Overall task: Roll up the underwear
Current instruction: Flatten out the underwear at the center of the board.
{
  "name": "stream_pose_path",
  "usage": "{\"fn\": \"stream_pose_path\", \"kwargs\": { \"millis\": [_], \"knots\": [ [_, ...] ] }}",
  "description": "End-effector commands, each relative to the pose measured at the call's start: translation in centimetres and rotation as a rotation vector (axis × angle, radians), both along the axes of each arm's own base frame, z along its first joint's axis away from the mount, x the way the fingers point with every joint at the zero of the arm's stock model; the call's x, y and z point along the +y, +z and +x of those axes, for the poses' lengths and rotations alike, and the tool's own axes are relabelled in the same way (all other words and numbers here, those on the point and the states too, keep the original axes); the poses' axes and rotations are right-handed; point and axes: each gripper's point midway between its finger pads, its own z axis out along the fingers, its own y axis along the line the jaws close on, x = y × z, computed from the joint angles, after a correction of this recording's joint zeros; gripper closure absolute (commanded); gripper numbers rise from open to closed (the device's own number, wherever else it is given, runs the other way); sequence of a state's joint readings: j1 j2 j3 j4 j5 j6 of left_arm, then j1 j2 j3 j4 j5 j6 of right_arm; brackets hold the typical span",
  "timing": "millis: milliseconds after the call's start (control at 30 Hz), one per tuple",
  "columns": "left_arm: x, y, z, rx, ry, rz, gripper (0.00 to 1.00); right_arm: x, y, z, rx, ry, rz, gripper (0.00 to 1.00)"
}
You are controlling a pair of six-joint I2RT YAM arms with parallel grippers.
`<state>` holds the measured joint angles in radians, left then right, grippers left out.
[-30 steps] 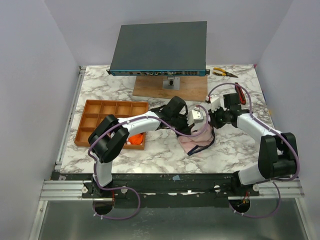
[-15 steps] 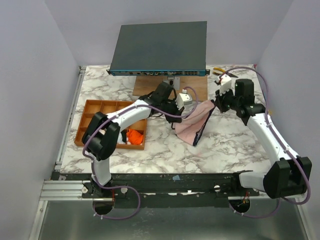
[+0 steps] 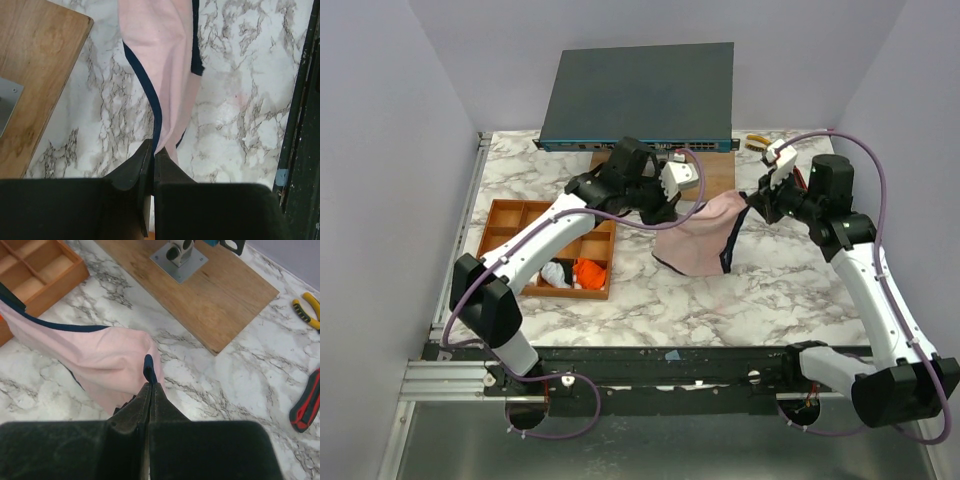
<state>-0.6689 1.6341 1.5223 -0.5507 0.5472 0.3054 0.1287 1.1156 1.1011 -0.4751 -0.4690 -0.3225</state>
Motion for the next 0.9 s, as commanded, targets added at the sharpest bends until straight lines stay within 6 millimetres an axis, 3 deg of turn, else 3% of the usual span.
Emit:
{"fn": "stream_pose_path", "kwargs": {
  "millis": [0,167,333,467,567,800,867],
  "knots": [
    [1.9,1.5,-1.1,-0.037,0.007,0.049,1.0,0.9,3.4,-1.9,-0.038,0.056,0.06,0.99],
    [3.0,2.0,-1.6,-0.052,0.013,0.086,1.0,1.1,5.3,-2.5,-0.067,0.044,0.104,0.99],
    [3.3,4.3,-1.9,-0.07,0.01,0.077,1.0,1.3,6.9,-2.6,-0.088,0.042,0.132,0.99],
    [3.3,5.0,-3.3,-0.039,-0.029,0.074,1.0,2.1,7.3,-4.0,-0.083,0.113,0.14,0.99],
    [3.5,4.6,-5.0,-0.028,-0.07,0.086,1.0,2.5,7.3,-5.7,-0.081,0.17,0.137,0.99],
    [4.8,2.3,-11.4,-0.017,-0.217,0.128,1.0,3.1,7.2,-11.5,-0.095,0.312,0.114,0.99],
    [5.2,2.5,-12.8,-0.036,-0.241,0.116,1.0,3.2,7.2,-12.8,-0.108,0.336,0.112,0.99]
  ]
}}
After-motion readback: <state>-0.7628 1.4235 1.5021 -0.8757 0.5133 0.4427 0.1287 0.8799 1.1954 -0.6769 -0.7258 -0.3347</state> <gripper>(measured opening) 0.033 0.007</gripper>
